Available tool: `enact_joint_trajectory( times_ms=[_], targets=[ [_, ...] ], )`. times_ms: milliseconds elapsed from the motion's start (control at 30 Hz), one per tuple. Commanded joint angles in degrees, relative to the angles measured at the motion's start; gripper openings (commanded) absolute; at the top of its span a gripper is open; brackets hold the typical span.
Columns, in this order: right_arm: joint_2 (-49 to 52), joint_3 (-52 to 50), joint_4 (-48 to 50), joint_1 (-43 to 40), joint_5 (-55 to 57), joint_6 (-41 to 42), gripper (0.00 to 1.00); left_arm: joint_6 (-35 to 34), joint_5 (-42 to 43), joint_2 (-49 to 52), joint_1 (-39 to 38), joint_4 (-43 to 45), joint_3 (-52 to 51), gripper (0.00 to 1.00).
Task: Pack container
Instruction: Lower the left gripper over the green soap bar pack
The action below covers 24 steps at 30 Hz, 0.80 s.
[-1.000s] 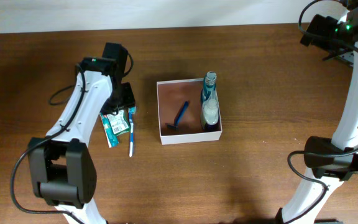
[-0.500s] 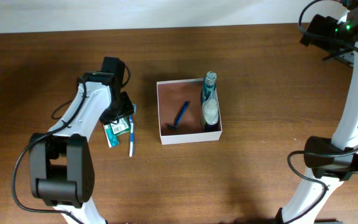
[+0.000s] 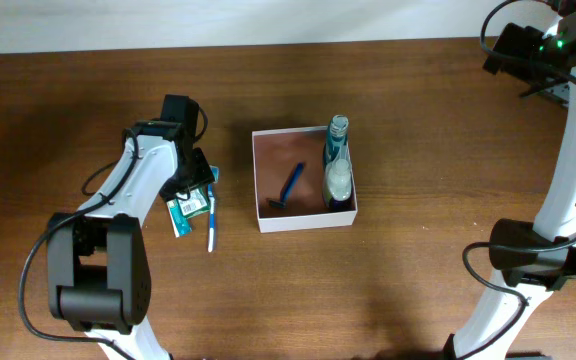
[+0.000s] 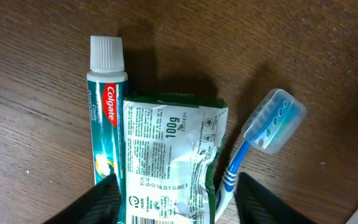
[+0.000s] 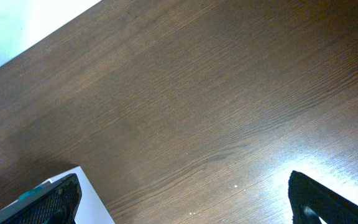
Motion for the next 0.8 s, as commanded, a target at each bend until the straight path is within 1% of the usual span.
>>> enact_joint_trajectory(
  times_ms=[0,67,267,367,467,767],
  targets=[
    [-0.8,0.1,-0.3,-0.2,0.5,-0.5,0.98,-0.1,-1.3,0.1,0.3,0.1,-0.6,0.65],
    [-0.8,0.1,-0.3,-0.2,0.5,-0.5,0.99,-0.1,-1.3,0.1,0.3,0.1,-0.6,0.69],
    [-0.8,0.1,-0.3,-0.2,0.5,-0.5,0.98,0.1,-1.3,0.1,0.3,0.2,-0.6,0.69],
    [-0.8,0.1,-0.3,-0.2,0.5,-0.5,0.98,0.1,-1.3,0.1,0.3,0.2,-0.6,0.67],
    [-0.8,0.1,-0.3,-0.2,0.5,-0.5,0.98,0.1,-2.0,0.1,0.3,0.2,-0.7,0.61],
    [-0.8,0.1,-0.3,-0.2,0.5,-0.5,0.98,0.1,-2.8,0.1,0.3,2.7,-3.7,0.6]
  ],
)
